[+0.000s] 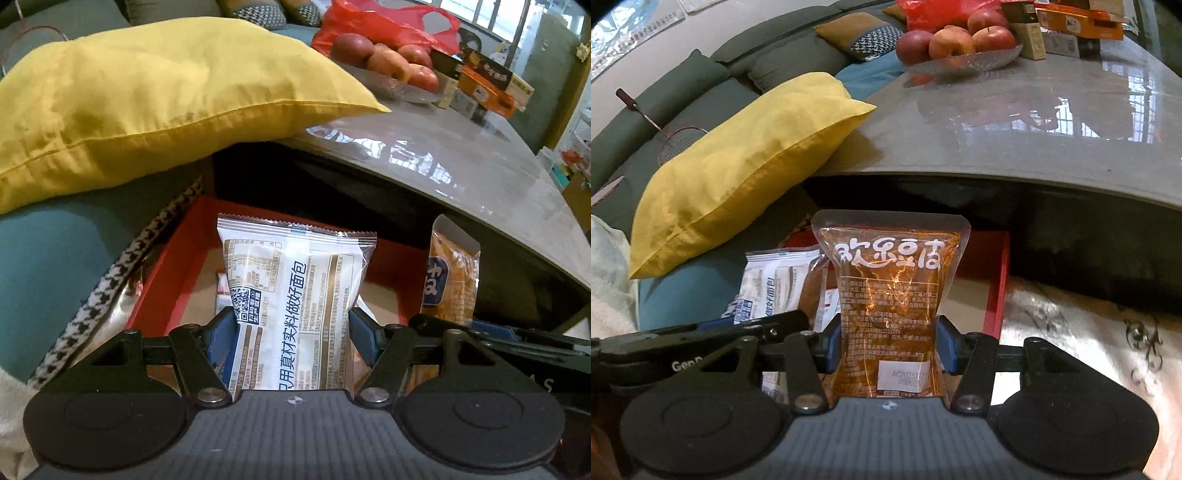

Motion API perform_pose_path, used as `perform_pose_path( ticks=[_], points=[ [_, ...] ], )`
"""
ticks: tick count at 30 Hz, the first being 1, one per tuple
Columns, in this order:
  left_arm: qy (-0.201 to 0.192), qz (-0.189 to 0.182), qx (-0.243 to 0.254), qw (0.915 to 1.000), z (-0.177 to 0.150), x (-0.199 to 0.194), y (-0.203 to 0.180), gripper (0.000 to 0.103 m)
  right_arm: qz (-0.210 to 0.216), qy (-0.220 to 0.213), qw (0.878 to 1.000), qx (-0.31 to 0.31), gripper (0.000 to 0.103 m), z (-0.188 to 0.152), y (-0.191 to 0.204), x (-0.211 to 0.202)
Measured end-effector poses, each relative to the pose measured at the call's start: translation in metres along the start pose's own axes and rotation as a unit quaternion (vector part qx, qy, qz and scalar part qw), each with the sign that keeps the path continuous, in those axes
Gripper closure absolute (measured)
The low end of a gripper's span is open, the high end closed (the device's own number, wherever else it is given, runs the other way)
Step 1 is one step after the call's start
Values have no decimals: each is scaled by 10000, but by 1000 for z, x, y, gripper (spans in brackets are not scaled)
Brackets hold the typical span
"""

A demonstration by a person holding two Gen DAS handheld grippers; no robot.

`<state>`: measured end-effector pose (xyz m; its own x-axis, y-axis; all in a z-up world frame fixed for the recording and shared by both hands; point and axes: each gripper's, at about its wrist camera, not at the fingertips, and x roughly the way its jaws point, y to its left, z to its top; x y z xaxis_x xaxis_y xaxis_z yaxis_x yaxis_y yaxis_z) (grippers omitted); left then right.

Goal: Organize snacks
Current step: 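Carry both held bags with both grippers over the red tray and lower them, then open both grippers to release the bags into the red tray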

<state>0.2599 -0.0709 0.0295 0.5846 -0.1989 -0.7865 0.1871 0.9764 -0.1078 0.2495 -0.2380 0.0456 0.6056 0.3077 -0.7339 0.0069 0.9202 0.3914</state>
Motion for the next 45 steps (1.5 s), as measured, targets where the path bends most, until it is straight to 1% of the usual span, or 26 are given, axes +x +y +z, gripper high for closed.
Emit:
perform_pose_path(
  ticks=[3,7,11,19,25,28,32,37,45],
  points=[
    [-19,113,36,9999,6,8,1,31,-32,5,10000,-2,57,5,-1,11],
    [70,185,-15,9998,8,23,6,31,-90,55,9999,-3,57,10,-2,27],
    [80,319,-10,9995,11,34,6,31,-179,131,9997,-109,57,12,-4,42],
    [188,481,-4,9987,12,50,9,31,-207,201,9994,-171,57,13,-5,62],
    [143,569,-33,9983,12,48,12,29,-343,315,9987,-205,51,12,-4,74],
    [108,621,-46,9980,12,45,14,23,-397,278,9986,-234,48,10,-3,76],
    [53,604,-32,9982,13,38,15,21,-396,219,9987,-233,48,8,-3,71],
    [43,566,-61,9984,13,32,18,20,-385,172,9987,-298,48,8,1,61],
    [-28,473,-6,9989,7,14,17,18,-321,29,9992,-233,48,8,8,37]
  ],
)
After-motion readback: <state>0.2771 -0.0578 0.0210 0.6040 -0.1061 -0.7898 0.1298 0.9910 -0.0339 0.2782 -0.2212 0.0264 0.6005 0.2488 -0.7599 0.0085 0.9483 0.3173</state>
